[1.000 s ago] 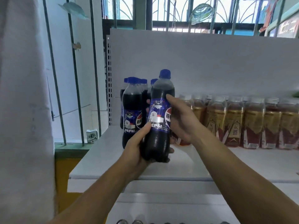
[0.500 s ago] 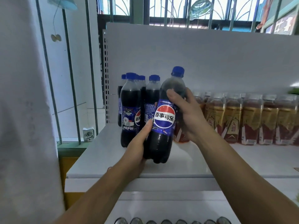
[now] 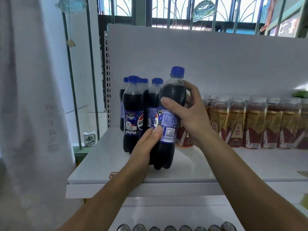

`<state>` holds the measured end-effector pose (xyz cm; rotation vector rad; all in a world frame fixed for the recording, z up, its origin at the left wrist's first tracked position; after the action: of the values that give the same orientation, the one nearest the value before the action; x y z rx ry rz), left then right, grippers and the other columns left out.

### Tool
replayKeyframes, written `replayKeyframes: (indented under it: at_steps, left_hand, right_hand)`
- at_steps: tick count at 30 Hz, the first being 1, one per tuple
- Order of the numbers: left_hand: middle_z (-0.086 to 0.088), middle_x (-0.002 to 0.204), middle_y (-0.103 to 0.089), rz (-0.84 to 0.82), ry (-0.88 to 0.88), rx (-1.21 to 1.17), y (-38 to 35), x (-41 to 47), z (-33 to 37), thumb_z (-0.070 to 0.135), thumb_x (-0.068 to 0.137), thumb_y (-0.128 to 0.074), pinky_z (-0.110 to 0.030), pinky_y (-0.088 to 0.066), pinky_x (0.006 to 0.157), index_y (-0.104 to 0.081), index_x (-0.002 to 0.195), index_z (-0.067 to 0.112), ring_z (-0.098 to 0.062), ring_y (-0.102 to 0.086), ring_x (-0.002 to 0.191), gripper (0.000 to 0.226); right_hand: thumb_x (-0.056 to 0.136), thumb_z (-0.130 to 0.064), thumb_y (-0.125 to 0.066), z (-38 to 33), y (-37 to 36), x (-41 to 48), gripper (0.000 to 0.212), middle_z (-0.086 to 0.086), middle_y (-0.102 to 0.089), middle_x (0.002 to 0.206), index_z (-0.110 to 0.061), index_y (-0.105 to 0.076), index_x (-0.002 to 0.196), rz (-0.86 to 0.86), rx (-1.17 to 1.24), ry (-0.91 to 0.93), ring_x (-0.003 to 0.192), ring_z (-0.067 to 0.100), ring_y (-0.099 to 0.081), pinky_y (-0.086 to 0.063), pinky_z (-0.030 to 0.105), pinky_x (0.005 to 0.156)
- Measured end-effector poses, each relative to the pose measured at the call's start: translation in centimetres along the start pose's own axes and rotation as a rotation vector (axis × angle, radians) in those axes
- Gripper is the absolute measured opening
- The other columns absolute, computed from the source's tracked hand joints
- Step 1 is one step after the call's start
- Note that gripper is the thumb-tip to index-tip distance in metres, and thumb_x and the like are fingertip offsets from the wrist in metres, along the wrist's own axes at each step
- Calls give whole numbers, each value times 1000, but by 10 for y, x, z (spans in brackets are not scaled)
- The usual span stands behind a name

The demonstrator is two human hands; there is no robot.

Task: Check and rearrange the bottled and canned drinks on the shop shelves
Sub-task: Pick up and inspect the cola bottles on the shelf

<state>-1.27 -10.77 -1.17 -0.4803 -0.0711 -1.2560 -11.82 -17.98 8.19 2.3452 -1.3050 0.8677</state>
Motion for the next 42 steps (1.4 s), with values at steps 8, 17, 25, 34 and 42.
replayKeyframes:
  at_steps: [8,17,25,34,42]
  left_hand:
    - [-12,106,-75,-35,84,-54,-5,-5,5,53,73,-58,-41,-59,82,-64,121,19,-30,-73,92,58]
    - [-13,88,-76,-67,103,-41,-11,-11,10,51,73,-57,-39,-60,69,-66,108,12,-25,-73,73,53]
    - [5,92,-74,-11,3,99,-18,-14,17,52,83,-55,-27,-55,66,-63,103,32,-11,-71,81,29]
    - [-12,114,-73,-48,190,-90,-15,-18,7,64,73,-56,-43,-59,84,-61,130,20,-29,-71,100,72]
    - [-17,93,-74,-166,334,-169,-23,-30,5,65,77,-50,-36,-59,63,-81,91,9,-28,-71,70,65]
  right_hand:
    - [69,-34,-77,5,0,-5,76,-3,-64,124,-33,-48,139,-25,99,-106,106,14,-69,-58,24,79]
    - [71,-42,-73,4,-3,-9,80,0,-64,129,-27,-46,145,-126,62,-205,109,17,-68,-57,31,87]
    - [77,-37,-78,-7,3,-7,63,-7,-65,115,-34,-47,132,28,-47,-95,87,5,-72,-56,16,66]
    - [68,-44,-77,0,4,-14,69,-5,-67,119,-24,-54,130,5,-63,-158,104,14,-69,-55,24,80]
    - [76,-37,-74,8,-3,-16,65,2,-74,109,-18,-56,135,-141,146,-287,95,17,-73,-59,30,78]
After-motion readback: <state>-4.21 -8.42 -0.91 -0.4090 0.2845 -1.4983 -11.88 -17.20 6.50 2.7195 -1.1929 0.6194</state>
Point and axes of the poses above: each hand's wrist, its own x-axis towards the middle knuckle, its own y-axis out of the back of the hand, z = x × y, the point moved 6 cm from there along x, towards the middle knuckle
